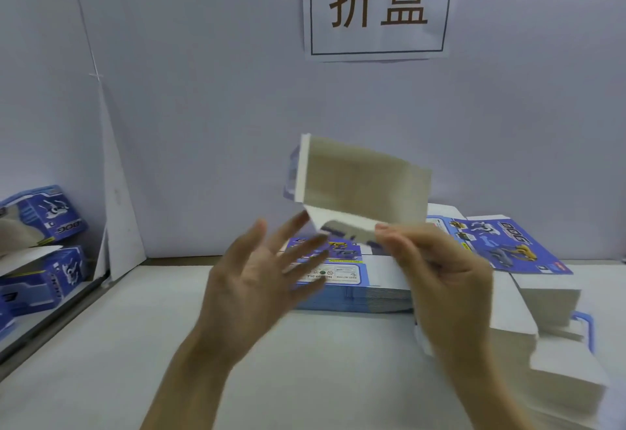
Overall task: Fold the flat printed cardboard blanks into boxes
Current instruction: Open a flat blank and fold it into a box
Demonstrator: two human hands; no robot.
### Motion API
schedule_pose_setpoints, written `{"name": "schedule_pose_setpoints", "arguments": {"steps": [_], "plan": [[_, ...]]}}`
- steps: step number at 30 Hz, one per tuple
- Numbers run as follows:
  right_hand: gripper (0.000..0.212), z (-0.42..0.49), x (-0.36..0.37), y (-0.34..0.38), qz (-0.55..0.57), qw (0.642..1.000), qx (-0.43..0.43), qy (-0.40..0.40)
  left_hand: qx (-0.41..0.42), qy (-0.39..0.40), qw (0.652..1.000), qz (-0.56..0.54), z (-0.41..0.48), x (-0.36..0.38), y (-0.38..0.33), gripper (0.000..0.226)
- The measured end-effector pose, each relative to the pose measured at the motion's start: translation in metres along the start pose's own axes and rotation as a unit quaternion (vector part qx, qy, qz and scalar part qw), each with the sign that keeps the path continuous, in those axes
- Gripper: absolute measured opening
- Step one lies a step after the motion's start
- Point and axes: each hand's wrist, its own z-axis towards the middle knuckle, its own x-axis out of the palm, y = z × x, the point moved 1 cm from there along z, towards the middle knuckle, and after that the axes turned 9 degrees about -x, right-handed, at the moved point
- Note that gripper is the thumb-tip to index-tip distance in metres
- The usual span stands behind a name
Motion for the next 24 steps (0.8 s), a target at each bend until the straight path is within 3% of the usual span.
{"name": "schedule_pose_setpoints", "arguments": {"steps": [1, 2, 3, 4, 5, 7, 9, 11, 13, 18, 22, 24], "plan": [[0.012, 0.004, -0.008, 0.000, -0.002, 1.000, 0.011, -0.011, 0.040, -0.070, 0.987, 0.140, -0.003, -0.009, -0.005, 0.070], [0.012, 0.008, -0.016, 0.000, -0.003, 1.000, 0.024, -0.010, 0.082, -0.176, 0.935, 0.298, -0.006, -0.019, -0.009, 0.068], [0.011, 0.011, -0.023, -0.002, 0.004, 0.999, 0.043, -0.001, 0.127, -0.268, 0.846, 0.443, -0.010, -0.028, -0.013, 0.065], [0.016, 0.014, -0.030, -0.003, 0.028, 0.997, 0.067, 0.013, 0.147, -0.310, 0.766, 0.544, -0.011, -0.038, -0.015, 0.070], [0.027, 0.015, -0.035, -0.005, 0.070, 0.993, 0.093, 0.021, 0.132, -0.313, 0.720, 0.605, -0.011, -0.048, -0.015, 0.084], [0.043, 0.017, -0.043, -0.012, 0.174, 0.973, 0.151, 0.022, 0.032, -0.279, 0.702, 0.654, -0.006, -0.064, -0.008, 0.124], [0.048, 0.017, -0.048, -0.017, 0.251, 0.944, 0.208, 0.047, 0.005, -0.260, 0.687, 0.679, -0.002, -0.073, -0.004, 0.132], [0.048, 0.015, -0.049, -0.018, 0.272, 0.925, 0.247, 0.096, 0.063, -0.252, 0.704, 0.661, -0.001, -0.078, -0.005, 0.124], [0.049, 0.012, -0.049, -0.020, 0.265, 0.917, 0.271, 0.121, 0.107, -0.230, 0.745, 0.618, -0.004, -0.081, -0.011, 0.108], [0.029, 0.009, -0.037, -0.031, 0.285, 0.911, 0.298, -0.014, 0.109, -0.215, 0.809, 0.536, -0.011, -0.093, -0.015, 0.075], [0.031, 0.007, -0.036, -0.043, 0.170, 0.937, 0.299, -0.062, 0.104, -0.289, 0.852, 0.424, -0.030, -0.112, -0.030, 0.080], [0.034, 0.005, -0.040, -0.047, 0.229, 0.917, 0.324, -0.050, 0.117, -0.332, 0.887, 0.299, -0.042, -0.124, -0.044, 0.081]]}}
